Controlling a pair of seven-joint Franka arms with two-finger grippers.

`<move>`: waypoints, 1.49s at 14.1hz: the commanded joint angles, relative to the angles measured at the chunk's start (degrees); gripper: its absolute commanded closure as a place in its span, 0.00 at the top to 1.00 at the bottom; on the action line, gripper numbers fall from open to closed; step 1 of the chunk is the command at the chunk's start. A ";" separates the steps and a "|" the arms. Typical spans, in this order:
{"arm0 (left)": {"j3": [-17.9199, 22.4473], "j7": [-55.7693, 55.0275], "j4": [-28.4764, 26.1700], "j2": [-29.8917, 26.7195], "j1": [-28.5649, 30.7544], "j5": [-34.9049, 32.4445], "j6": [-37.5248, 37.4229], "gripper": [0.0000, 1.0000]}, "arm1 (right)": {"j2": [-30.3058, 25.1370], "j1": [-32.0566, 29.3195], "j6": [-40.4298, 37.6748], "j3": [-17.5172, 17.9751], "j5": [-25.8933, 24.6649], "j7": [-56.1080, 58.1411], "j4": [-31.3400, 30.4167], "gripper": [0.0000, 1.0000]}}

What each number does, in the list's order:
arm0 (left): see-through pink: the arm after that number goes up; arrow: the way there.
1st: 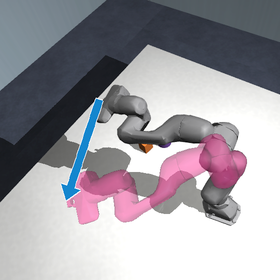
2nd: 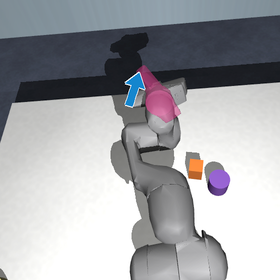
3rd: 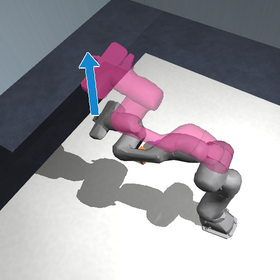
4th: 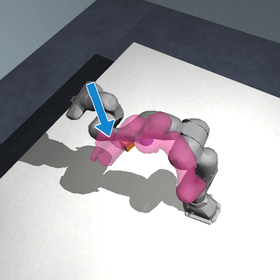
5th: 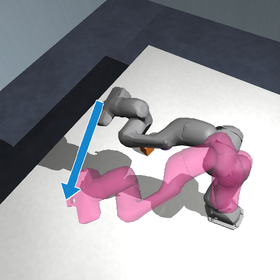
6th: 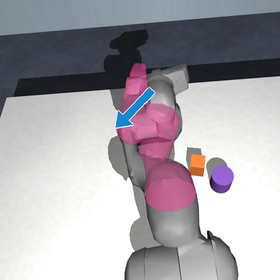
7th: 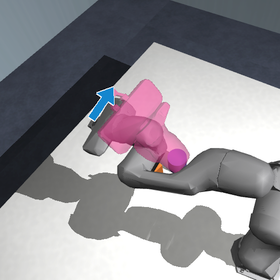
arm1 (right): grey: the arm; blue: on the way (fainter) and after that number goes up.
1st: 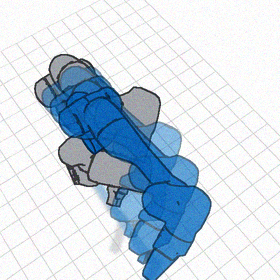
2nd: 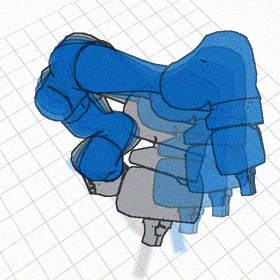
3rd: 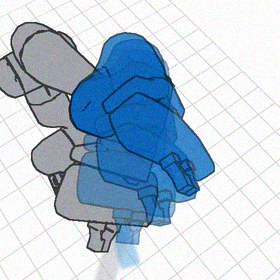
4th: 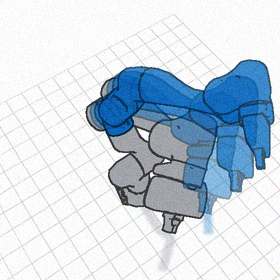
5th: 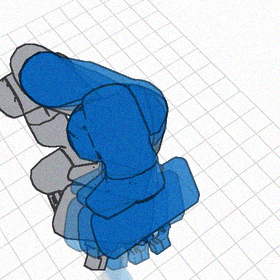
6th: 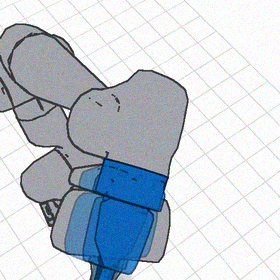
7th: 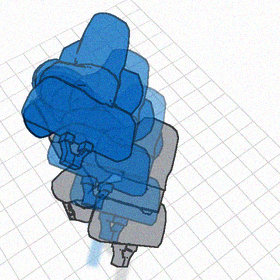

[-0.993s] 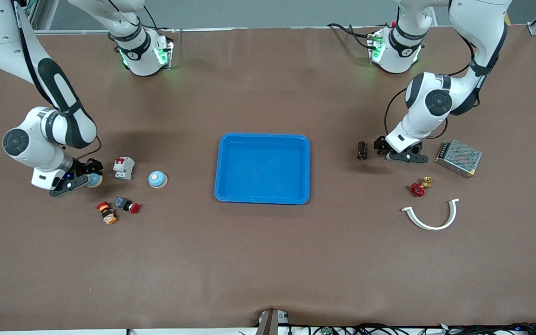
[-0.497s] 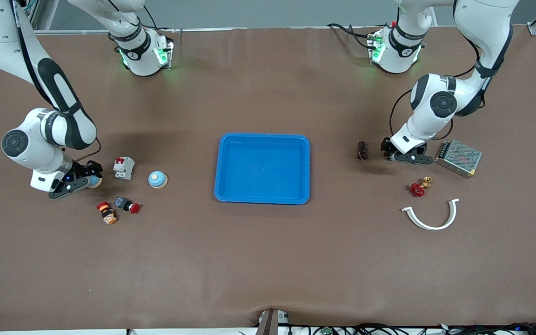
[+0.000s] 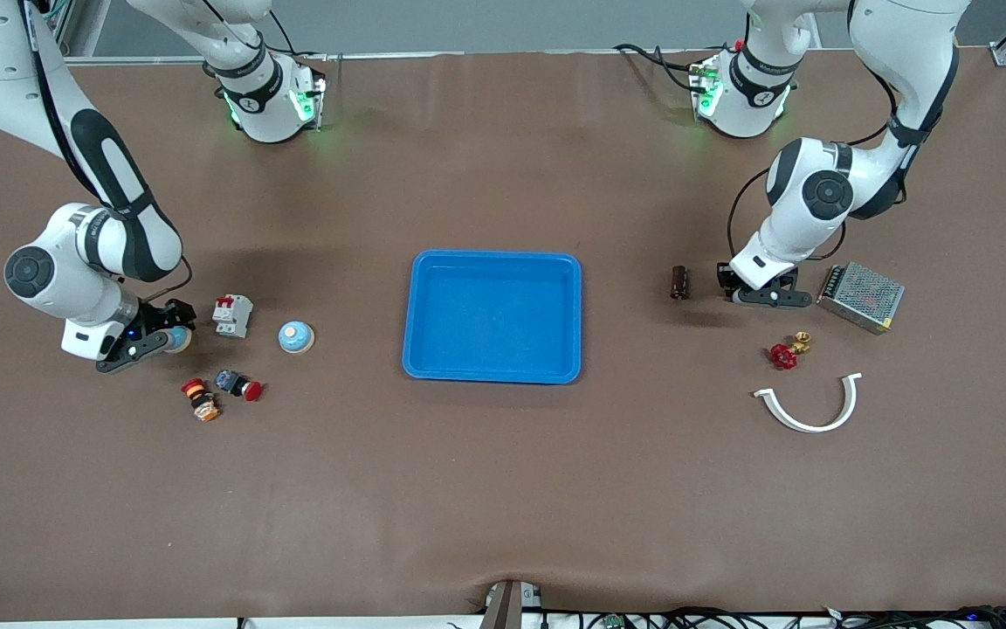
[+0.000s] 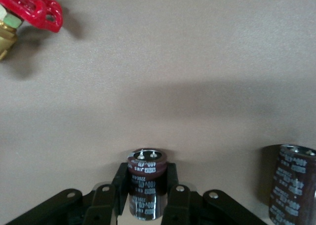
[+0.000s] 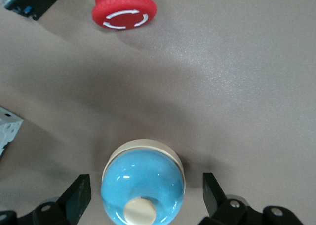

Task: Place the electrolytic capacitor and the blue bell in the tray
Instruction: 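Grasp the blue bell with the right gripper while the left gripper grasps capacitor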

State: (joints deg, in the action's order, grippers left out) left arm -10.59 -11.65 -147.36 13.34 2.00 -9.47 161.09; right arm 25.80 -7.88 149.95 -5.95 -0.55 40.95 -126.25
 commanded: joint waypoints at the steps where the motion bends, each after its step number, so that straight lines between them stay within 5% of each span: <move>1: -0.04 -5.64 -0.03 -0.60 -0.42 -1.25 0.72 0.00 | 0.04 -1.17 -0.71 1.12 1.08 0.44 0.48 1.00; 6: -0.66 -20.83 0.49 -3.40 -0.33 -1.25 -2.26 0.00 | 0.04 -1.17 -0.71 1.21 1.34 0.36 0.57 1.00; 11: -5.83 -48.76 6.89 -4.90 -0.24 -1.25 -13.13 0.00 | 0.04 -1.08 -0.71 1.29 1.34 0.27 0.74 0.39; 14: -8.91 -61.89 13.40 -4.90 -0.41 -1.16 -20.80 0.00 | -0.31 -0.73 -3.15 1.29 1.34 0.09 2.31 0.35; 19: -13.31 -82.18 17.63 -3.33 -0.50 -0.11 -21.43 0.00 | -3.55 1.28 -27.56 1.12 4.07 -2.17 15.31 0.35; 21: -14.19 -89.21 19.30 -2.45 -1.47 1.46 -21.43 0.00 | -7.24 4.87 -37.22 1.03 3.11 -12.33 20.31 0.34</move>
State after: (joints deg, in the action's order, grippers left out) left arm -23.96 -94.75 -130.73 9.35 1.18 -9.40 140.86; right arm 22.80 -6.33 120.74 -4.93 2.80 36.30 -109.42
